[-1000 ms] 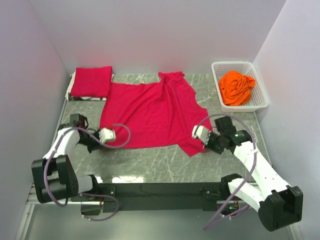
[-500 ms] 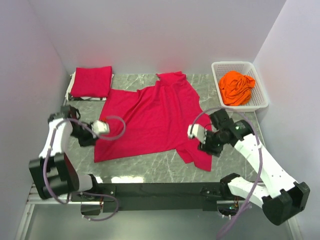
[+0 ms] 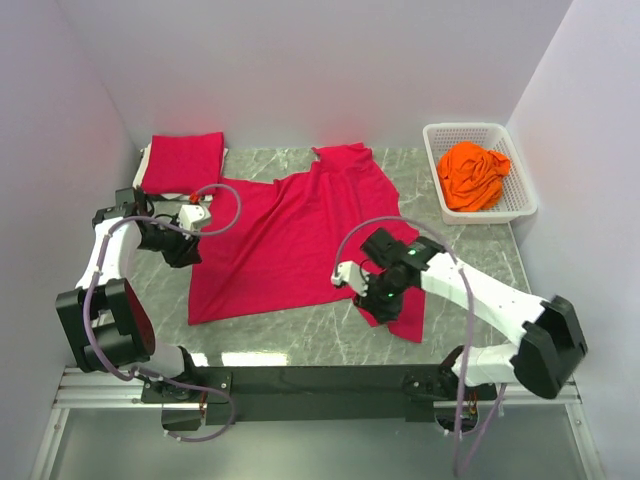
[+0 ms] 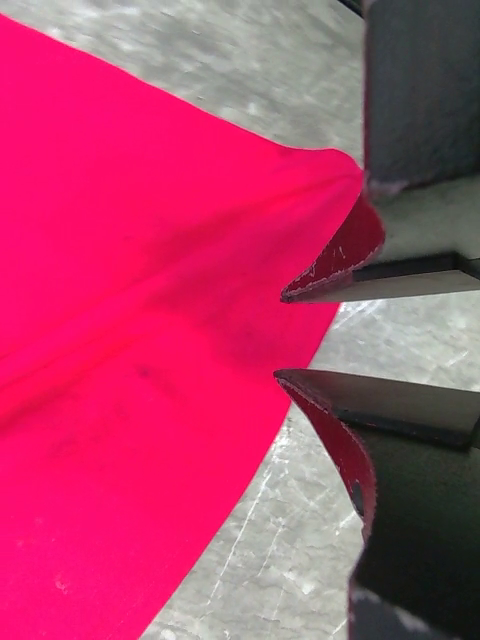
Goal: Fold and stack the t-shirts
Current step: Flatten the tshirt out
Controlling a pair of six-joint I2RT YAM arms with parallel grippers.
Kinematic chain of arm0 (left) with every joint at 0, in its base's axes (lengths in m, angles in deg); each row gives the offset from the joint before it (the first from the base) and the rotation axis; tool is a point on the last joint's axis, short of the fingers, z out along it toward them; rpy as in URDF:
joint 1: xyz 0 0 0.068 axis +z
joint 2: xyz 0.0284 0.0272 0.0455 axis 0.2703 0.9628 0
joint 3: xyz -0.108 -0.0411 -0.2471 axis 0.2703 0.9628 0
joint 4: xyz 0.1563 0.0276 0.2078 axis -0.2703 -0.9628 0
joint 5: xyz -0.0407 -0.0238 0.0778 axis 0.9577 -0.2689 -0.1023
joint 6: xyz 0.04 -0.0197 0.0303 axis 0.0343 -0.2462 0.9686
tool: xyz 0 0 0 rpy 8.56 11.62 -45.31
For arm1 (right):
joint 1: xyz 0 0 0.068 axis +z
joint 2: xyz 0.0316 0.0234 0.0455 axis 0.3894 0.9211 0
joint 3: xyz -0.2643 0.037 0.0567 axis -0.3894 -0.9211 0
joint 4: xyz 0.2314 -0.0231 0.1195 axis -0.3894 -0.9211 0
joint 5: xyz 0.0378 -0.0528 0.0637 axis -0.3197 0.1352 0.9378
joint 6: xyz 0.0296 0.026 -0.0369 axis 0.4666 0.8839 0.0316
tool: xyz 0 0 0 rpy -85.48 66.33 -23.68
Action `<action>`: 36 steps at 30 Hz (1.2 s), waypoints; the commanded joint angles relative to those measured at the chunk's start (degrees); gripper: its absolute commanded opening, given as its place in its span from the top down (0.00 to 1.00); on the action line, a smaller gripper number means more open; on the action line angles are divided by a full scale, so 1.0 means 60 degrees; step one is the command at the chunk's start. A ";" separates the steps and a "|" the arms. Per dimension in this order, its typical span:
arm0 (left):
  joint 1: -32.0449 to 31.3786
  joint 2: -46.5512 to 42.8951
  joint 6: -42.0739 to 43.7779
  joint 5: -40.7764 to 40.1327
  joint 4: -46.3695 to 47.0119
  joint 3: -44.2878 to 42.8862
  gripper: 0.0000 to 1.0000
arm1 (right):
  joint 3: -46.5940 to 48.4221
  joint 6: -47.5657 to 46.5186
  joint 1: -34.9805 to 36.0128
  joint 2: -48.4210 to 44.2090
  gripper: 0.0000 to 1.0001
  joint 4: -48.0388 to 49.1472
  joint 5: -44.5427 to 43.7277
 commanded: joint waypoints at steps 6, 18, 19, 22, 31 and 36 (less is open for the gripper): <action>0.0023 -0.0101 -0.0838 0.0634 0.0767 0.0001 0.60 | -0.0369 0.1639 0.1116 0.2156 0.61 0.1256 -0.1323; 0.0038 -0.0379 -0.0823 0.0181 0.1324 0.0338 0.60 | -0.0663 0.2401 0.1703 0.3738 0.73 0.2428 -0.2175; 0.0038 -0.0408 -0.0809 0.0180 0.1339 0.0367 0.61 | -0.0663 0.2431 0.1762 0.3826 0.78 0.2429 -0.2160; 0.0038 -0.0438 -0.0736 0.0180 0.1325 0.0382 0.61 | -0.0576 0.2373 0.2010 0.3974 1.00 0.2298 -0.1708; 0.0038 0.0016 -0.0545 0.0444 0.0870 -0.0145 0.62 | 0.0771 0.0865 0.2992 0.3271 1.00 -0.0073 0.2570; -0.0064 0.0309 -0.0838 0.0444 0.0987 -0.0204 0.60 | 0.1841 0.0600 0.1566 0.3037 0.66 -0.0619 0.2440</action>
